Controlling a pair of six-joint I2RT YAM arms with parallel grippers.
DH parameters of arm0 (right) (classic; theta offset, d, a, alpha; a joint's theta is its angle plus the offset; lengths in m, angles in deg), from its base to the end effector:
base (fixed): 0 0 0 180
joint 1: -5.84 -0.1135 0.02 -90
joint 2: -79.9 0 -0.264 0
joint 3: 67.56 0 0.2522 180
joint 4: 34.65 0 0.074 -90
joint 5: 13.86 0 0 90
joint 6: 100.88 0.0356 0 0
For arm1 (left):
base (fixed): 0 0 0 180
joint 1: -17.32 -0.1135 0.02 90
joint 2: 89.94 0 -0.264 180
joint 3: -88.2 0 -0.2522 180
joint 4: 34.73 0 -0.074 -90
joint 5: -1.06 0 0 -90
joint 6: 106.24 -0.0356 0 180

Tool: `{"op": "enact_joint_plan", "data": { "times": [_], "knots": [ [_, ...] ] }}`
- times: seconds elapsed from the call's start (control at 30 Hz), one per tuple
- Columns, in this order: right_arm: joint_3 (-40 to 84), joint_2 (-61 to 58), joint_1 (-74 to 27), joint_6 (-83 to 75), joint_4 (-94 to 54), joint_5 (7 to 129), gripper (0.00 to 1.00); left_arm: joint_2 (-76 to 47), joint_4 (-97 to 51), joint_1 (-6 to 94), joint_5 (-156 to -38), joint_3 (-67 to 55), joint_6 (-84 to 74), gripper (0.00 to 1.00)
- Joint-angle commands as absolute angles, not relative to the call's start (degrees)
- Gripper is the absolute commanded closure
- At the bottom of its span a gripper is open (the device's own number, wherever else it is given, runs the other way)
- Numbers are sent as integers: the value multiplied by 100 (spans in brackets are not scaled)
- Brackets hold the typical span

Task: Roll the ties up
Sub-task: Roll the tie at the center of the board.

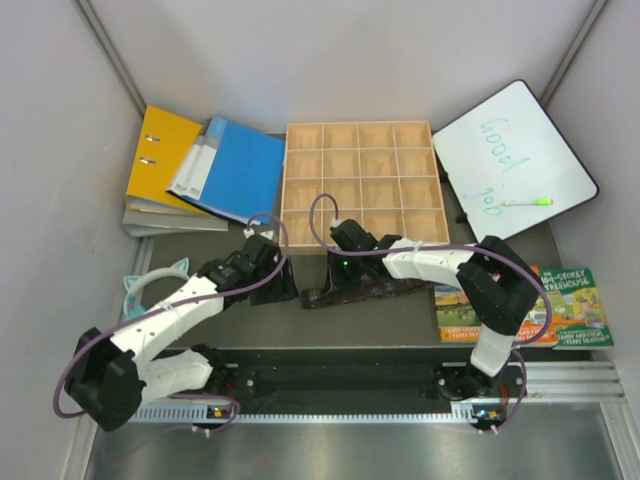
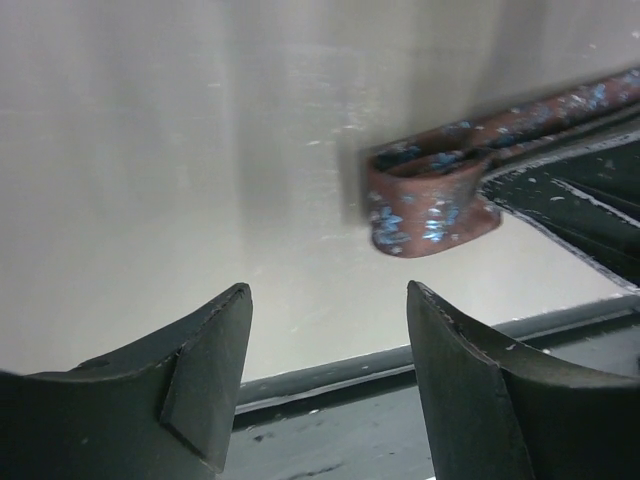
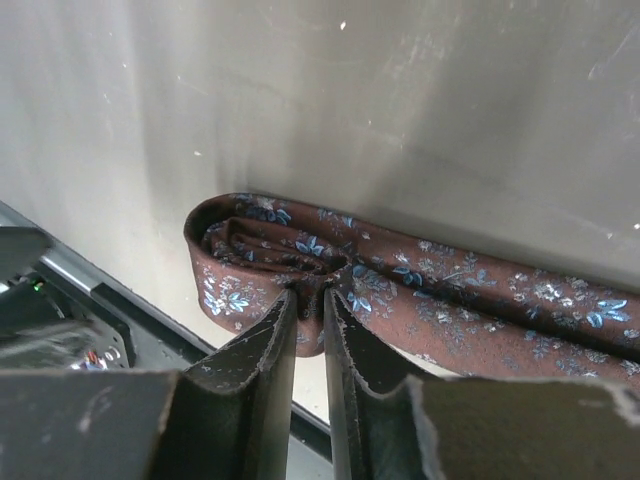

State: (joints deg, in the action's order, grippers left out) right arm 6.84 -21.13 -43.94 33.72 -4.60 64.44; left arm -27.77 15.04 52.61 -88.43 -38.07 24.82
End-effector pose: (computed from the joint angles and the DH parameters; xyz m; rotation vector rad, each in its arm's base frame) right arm 0.2242 0.2763 0.1686 -0.2109 2.7747 0.8043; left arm 0.1667 -0.1176 0.2168 -0.1374 2.6593 -0.4594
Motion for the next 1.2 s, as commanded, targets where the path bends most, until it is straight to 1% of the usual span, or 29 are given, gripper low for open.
{"op": "enact_joint_plan", "data": {
  "times": [0.0,0.1,0.53,0.6,0.77,0.8,1.17],
  "knots": [
    [614,-2144,-4382,3359,-692,6454,83,-2456,611,5247,-9351,-3919,2551,33],
    [597,-2161,-4373,3351,-674,6489,83,-2298,338,5247,-9421,-4015,2542,34],
    [561,-2320,-4355,3333,-736,6515,95,-1805,-734,5247,-9887,-4393,2639,39],
    [544,-2320,-4355,3333,-745,6515,97,-1709,-883,5247,-9940,-4446,2674,41],
    [491,-2337,-4338,3333,-788,6533,99,-1577,-1112,5247,-10001,-4622,2779,46],
    [491,-2363,-4338,3350,-814,6524,100,-1542,-1148,5247,-10019,-4657,2814,49],
    [438,-2495,-4338,3368,-911,6471,100,-1190,-1648,5291,-10221,-4771,3069,63]
  ]
}}
